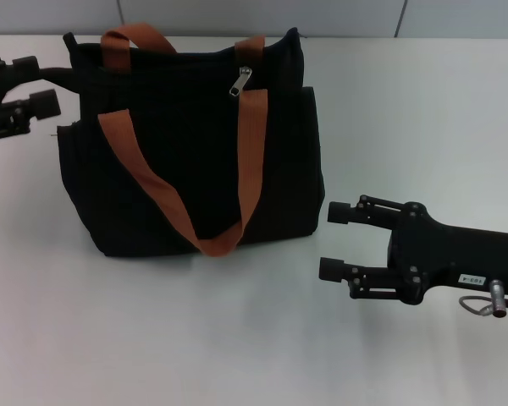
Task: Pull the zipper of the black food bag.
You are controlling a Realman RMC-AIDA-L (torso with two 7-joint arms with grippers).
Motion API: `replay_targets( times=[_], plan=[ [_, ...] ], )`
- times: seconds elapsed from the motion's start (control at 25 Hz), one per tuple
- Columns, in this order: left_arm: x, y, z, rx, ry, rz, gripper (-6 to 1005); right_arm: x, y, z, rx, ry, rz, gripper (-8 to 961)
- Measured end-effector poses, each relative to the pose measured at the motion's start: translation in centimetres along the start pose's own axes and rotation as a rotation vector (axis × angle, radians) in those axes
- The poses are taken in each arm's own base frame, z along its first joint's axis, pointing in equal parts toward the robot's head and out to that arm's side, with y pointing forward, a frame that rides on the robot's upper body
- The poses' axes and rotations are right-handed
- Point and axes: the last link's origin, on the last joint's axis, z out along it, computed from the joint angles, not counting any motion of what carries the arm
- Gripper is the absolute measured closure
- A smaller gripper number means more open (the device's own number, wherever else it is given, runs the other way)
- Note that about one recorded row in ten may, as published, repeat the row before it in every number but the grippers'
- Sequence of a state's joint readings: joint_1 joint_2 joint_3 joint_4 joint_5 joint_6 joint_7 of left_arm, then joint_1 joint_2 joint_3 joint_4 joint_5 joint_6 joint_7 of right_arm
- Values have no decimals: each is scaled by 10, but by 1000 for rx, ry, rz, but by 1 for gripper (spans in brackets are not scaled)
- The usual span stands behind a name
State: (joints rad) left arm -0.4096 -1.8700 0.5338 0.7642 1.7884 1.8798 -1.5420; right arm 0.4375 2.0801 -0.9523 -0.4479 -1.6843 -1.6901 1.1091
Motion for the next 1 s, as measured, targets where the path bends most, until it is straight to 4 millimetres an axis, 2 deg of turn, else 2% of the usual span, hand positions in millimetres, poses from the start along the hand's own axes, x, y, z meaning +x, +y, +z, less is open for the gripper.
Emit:
replay_targets(
  times=[0.08,0.24,0.44,0.48,0.56,0.6,0.68,0.76,0.88,1.0],
  plan=[
    [1,7,-1,-45,12,6,238,1,-1,1,4,4,-3,147],
    [-7,24,12,-140,49,68,177,2,-1,3,2,3,-23,147],
    [-37,48,44,-271,32,137,179,6,2,8,-29,25,-53,147],
    [-50,57,54,-331,15,133,179,9,4,11,-49,46,-59,147],
    [-50,57,54,-331,15,133,180,11,6,12,-58,54,-62,147],
    [-56,61,58,-355,10,121,180,14,7,13,-63,59,-66,147],
    [-84,74,68,-404,-20,72,181,20,12,15,-73,60,-78,148],
    [-111,79,72,-373,-79,68,181,25,16,17,-80,56,-87,148],
    [-122,81,71,-340,-99,78,181,30,19,19,-86,62,-90,148],
    [-125,81,70,-329,-103,81,181,33,20,21,-87,71,-89,148]
  ],
)
